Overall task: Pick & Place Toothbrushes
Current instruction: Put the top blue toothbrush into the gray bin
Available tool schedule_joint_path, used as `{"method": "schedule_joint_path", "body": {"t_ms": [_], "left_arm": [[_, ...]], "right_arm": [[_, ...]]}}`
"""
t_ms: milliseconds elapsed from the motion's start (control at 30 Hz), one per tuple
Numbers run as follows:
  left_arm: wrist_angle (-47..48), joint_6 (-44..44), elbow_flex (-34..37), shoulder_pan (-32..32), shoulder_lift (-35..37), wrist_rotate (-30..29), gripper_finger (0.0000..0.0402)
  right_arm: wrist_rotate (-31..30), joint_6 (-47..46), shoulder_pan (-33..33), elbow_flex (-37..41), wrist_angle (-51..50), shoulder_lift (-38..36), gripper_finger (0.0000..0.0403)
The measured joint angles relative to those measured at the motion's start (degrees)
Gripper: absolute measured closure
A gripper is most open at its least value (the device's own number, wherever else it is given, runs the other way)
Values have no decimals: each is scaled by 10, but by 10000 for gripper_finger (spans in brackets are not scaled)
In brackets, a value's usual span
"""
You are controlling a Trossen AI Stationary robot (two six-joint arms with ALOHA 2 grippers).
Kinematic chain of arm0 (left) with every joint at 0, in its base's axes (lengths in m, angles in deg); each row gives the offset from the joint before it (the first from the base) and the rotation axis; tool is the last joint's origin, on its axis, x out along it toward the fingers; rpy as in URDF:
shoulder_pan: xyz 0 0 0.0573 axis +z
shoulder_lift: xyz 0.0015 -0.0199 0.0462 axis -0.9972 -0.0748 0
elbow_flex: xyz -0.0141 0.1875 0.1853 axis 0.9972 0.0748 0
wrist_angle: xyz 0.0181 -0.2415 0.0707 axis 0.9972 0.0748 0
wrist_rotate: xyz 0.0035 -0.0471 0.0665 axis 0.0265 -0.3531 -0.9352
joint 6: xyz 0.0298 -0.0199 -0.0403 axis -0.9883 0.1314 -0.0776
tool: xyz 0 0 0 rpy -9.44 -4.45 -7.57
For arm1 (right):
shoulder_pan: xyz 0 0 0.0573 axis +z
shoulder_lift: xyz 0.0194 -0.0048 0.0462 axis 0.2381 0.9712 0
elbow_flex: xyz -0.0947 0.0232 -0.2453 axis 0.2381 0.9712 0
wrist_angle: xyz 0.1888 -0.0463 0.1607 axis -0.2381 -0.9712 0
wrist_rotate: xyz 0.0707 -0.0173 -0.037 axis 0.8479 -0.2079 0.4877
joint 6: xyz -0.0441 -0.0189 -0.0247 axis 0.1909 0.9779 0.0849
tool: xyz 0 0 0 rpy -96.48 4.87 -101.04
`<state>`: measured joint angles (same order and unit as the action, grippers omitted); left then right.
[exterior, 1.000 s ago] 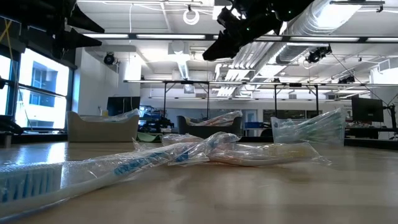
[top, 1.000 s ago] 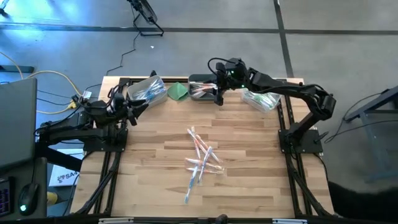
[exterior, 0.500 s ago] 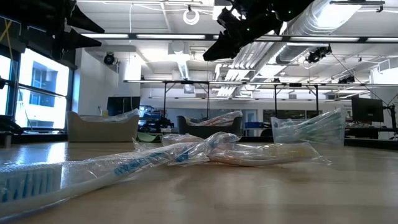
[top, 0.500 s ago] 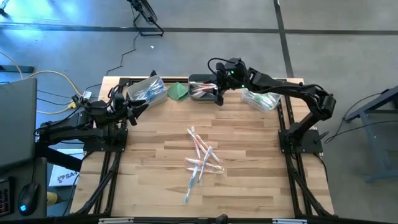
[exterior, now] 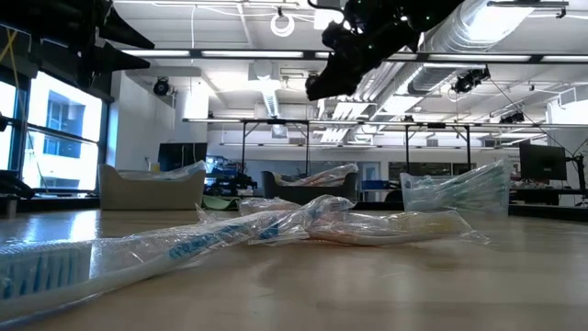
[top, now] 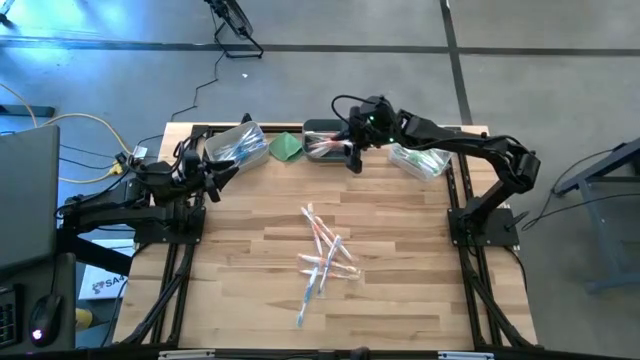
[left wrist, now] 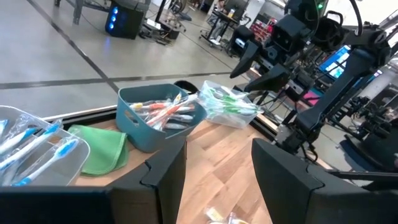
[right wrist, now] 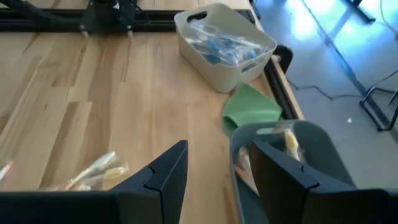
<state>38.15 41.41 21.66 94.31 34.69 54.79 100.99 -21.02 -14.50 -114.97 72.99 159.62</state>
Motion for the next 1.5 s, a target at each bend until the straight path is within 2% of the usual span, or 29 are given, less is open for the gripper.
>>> {"method": "schedule_joint_path", "body": {"t_ms": [567,800,1167,1500], "left_arm": [[0,-27,0,0,0,13,222],[0,-51,0,0,0,14,222],[0,-75,0,0,0,14,222],[0,-83,0,0,0,14,222]], "right_arm": [[-1,-104,9,0,24,0,239],[-1,-109,10,0,24,0,239],[-5,-167,30,0,28,0,239],[-120,-165,106,0,27,0,239]]}}
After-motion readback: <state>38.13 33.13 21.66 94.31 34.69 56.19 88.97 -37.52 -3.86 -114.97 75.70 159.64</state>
